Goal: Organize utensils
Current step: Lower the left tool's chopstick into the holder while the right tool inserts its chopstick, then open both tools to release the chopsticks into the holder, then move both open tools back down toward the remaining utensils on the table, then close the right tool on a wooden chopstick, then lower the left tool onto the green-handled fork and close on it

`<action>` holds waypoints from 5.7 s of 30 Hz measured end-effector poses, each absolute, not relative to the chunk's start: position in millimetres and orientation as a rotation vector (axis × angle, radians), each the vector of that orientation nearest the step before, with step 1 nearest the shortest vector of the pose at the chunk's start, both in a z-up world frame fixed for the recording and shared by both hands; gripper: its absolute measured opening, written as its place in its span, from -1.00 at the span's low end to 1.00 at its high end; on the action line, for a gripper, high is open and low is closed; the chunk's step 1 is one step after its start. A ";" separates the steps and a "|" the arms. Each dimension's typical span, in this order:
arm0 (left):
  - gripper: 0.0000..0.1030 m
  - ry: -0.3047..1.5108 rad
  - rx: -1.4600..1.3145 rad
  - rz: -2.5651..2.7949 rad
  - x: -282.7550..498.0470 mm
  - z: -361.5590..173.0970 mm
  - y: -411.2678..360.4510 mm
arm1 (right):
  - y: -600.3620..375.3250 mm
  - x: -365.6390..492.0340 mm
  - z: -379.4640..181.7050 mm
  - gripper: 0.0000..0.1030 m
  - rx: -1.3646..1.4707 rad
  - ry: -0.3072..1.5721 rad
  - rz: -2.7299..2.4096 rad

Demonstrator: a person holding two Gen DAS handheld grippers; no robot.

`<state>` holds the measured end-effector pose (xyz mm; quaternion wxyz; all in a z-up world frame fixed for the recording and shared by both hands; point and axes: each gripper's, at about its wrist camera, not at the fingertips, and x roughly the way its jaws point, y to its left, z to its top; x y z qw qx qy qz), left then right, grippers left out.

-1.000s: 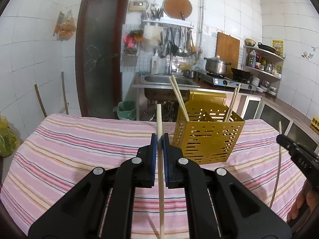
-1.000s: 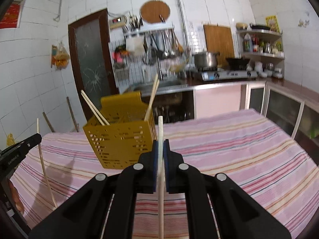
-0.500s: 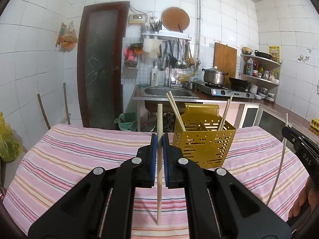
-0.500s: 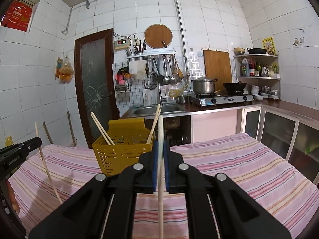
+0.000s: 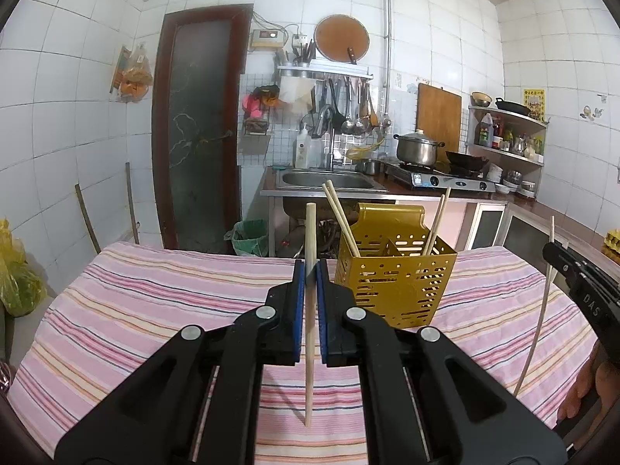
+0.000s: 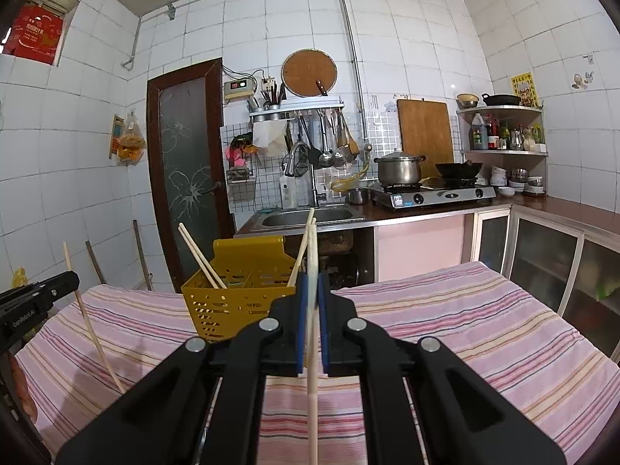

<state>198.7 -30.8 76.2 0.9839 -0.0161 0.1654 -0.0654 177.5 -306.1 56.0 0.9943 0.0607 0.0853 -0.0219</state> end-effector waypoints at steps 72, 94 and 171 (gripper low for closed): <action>0.90 0.342 -0.058 -0.045 268.2 139.2 -17.3 | -330.8 253.9 113.3 0.68 0.103 0.225 -0.142; 0.90 0.597 0.024 -0.017 218.6 10.3 14.2 | -273.8 184.7 10.6 0.78 0.024 0.476 -0.092; -0.38 0.965 -0.014 -0.263 254.8 -60.4 -118.5 | -303.1 233.7 -58.1 -0.85 0.073 0.808 0.008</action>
